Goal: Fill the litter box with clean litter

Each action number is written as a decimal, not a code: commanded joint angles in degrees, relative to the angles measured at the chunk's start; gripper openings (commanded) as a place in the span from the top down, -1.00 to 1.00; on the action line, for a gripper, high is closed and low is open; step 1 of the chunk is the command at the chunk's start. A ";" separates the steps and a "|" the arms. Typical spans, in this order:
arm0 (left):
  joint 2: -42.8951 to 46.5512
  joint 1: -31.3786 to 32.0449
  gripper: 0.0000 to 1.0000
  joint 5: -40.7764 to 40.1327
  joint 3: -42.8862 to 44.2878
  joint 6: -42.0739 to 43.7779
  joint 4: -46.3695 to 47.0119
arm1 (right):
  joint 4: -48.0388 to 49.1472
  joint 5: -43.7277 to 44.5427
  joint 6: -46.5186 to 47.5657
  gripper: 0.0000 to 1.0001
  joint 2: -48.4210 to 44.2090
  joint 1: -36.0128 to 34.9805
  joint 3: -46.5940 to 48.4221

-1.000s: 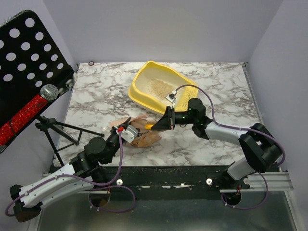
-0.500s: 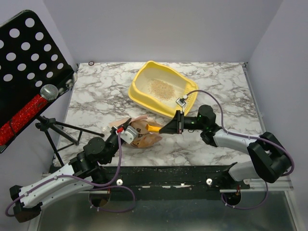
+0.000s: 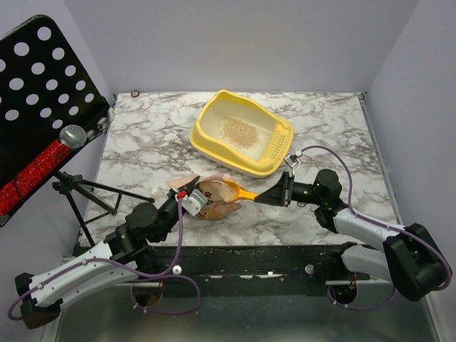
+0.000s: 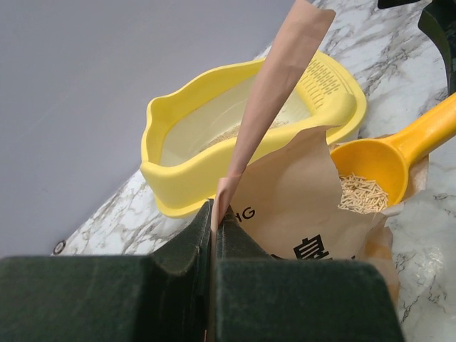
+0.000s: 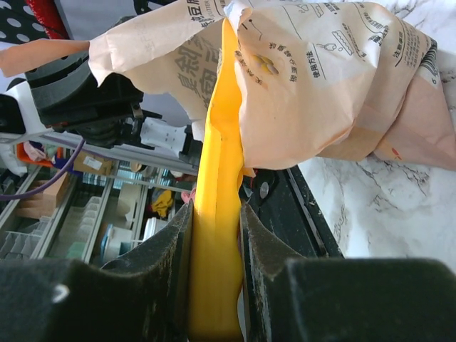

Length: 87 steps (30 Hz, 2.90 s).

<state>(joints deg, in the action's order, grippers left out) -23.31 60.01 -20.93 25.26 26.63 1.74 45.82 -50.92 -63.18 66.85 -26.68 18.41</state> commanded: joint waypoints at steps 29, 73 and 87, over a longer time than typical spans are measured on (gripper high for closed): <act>-4.55 2.04 1.00 7.57 0.23 -0.79 11.45 | -33.25 7.85 0.51 0.99 -26.59 4.09 3.12; 6.61 2.31 1.00 -1.04 -0.65 -0.53 15.75 | -36.33 7.50 -19.70 0.99 -39.34 4.18 0.92; 7.14 2.22 1.00 -4.65 -0.91 0.26 16.81 | -31.24 15.40 -22.87 0.99 -34.17 4.18 5.57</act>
<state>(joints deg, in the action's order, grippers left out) -18.11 61.95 -23.81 22.02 26.39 4.95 9.15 -39.86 -84.09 30.22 -22.76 20.75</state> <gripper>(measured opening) 0.073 0.343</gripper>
